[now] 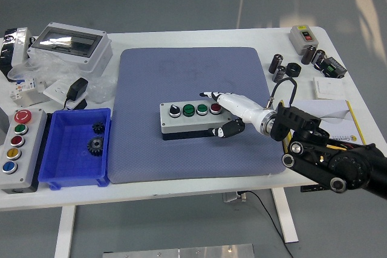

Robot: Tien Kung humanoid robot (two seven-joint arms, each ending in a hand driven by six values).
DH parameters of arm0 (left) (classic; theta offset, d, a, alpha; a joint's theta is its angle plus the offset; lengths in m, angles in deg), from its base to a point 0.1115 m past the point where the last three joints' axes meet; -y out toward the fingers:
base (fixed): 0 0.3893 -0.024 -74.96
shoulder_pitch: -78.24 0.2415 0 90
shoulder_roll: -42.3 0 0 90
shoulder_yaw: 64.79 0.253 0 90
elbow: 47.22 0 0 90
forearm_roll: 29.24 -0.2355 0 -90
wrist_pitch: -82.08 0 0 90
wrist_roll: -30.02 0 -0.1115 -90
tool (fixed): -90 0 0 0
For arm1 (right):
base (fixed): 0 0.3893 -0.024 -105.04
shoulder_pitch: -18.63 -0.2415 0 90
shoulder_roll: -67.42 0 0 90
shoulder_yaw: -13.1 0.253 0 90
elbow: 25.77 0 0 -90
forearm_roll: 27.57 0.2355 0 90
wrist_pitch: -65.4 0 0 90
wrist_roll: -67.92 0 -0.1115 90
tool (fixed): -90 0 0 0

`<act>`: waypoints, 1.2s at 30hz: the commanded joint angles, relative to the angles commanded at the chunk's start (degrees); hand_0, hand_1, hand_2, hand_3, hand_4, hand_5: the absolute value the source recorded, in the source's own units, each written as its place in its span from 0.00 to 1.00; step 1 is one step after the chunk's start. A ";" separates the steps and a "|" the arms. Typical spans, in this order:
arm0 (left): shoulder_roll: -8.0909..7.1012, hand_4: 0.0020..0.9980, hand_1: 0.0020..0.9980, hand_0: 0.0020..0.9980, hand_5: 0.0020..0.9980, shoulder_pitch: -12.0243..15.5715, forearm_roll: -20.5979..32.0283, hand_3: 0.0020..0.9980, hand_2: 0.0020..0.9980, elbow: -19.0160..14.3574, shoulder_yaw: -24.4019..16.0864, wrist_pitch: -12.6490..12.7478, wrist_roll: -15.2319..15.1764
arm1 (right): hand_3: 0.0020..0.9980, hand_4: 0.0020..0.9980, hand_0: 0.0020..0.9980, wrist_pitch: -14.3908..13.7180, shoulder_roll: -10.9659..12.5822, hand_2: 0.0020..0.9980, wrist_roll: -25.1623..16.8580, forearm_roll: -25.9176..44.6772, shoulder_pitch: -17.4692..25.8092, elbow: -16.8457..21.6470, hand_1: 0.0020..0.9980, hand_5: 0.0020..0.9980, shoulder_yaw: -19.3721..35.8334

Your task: Pick up the button,place it on the desk,press the button,press the button

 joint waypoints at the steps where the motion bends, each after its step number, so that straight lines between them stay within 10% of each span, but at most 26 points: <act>1: 0.00 0.62 0.59 0.61 0.28 0.01 -0.05 0.61 0.56 0.00 -0.04 -0.04 -0.02 | 1.00 0.75 1.00 0.04 0.06 1.00 -0.03 0.05 0.01 0.10 0.99 0.09 0.06; 15: 0.11 0.59 0.58 0.61 0.26 0.14 -0.56 0.60 0.55 0.00 -0.43 -0.42 -0.21 | 1.00 0.75 1.00 2.58 2.38 1.00 0.25 1.63 -0.60 2.58 0.99 0.11 1.70; 36: 0.21 0.59 0.58 0.61 0.26 0.22 -0.50 0.60 0.55 0.00 -0.69 0.07 0.03 | 1.00 0.77 1.00 7.63 11.54 1.00 6.39 6.74 -1.35 16.12 1.00 0.14 11.65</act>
